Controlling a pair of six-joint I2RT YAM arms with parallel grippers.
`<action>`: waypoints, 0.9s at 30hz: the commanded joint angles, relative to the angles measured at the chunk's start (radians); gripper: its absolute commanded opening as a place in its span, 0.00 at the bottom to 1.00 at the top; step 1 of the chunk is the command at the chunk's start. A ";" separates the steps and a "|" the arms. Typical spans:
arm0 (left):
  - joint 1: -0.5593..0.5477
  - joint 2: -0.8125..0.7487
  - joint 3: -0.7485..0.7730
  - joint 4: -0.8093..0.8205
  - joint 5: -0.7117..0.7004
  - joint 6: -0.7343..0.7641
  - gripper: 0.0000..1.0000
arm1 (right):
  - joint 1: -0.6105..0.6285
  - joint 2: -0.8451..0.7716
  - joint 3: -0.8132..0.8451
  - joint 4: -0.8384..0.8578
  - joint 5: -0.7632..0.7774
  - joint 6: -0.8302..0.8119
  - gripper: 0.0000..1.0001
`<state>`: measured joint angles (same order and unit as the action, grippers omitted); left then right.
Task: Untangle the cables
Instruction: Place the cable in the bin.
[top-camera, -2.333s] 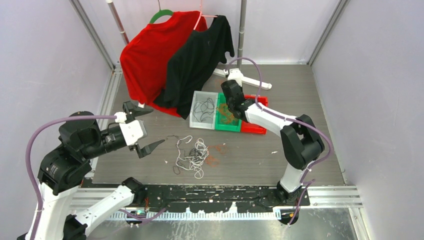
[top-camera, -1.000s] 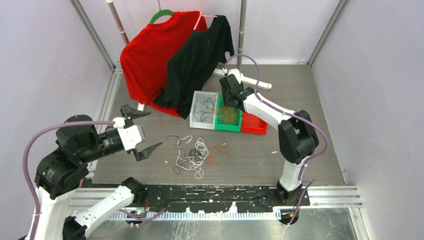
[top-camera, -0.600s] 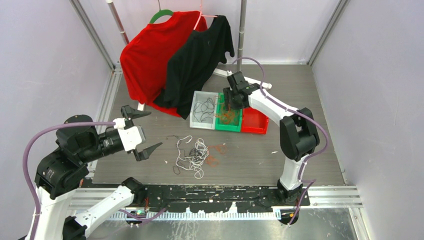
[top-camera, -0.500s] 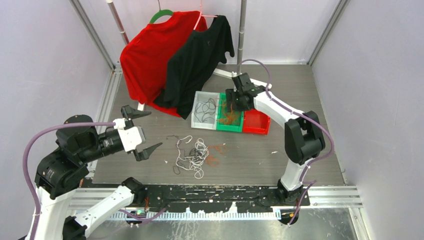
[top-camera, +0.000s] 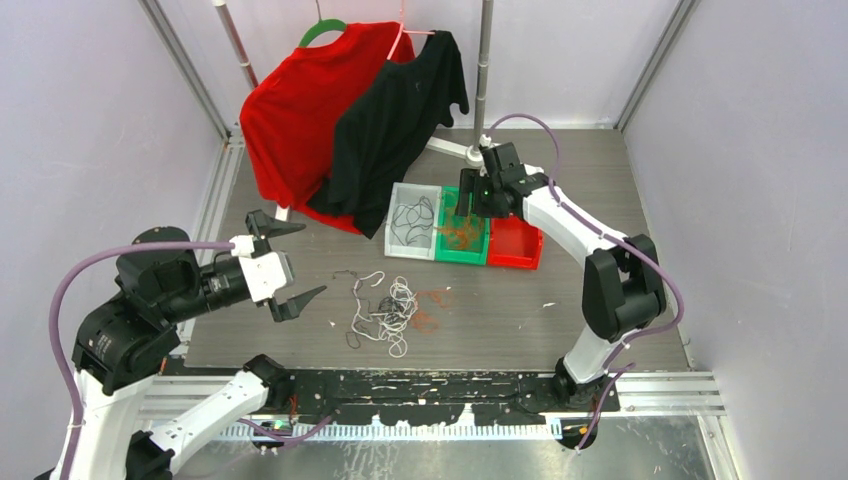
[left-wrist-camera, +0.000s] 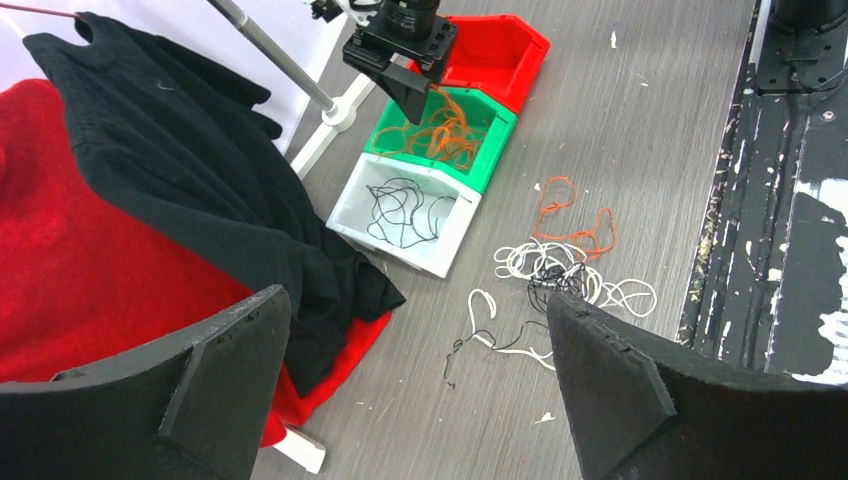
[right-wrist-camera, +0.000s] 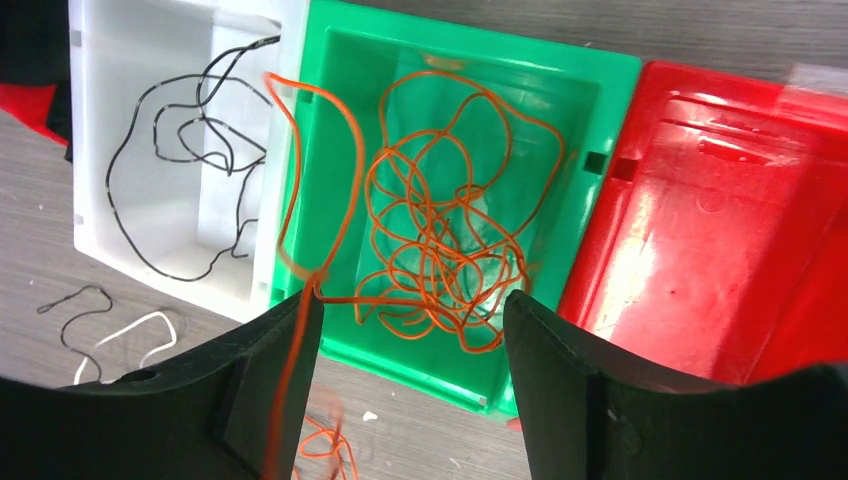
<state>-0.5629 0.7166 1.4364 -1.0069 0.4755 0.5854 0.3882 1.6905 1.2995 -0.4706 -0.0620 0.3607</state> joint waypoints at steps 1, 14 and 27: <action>-0.003 0.010 0.028 0.008 0.017 0.013 0.99 | -0.011 -0.099 -0.047 0.103 0.082 0.010 0.71; -0.003 0.017 0.042 -0.004 0.011 0.029 0.99 | -0.051 -0.249 -0.192 0.334 0.093 0.096 0.70; -0.004 0.040 0.047 -0.002 -0.003 0.016 0.99 | 0.049 -0.060 -0.080 0.354 0.101 0.117 0.41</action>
<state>-0.5629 0.7525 1.4509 -1.0149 0.4747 0.6067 0.4118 1.5612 1.1419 -0.1719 0.0219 0.4538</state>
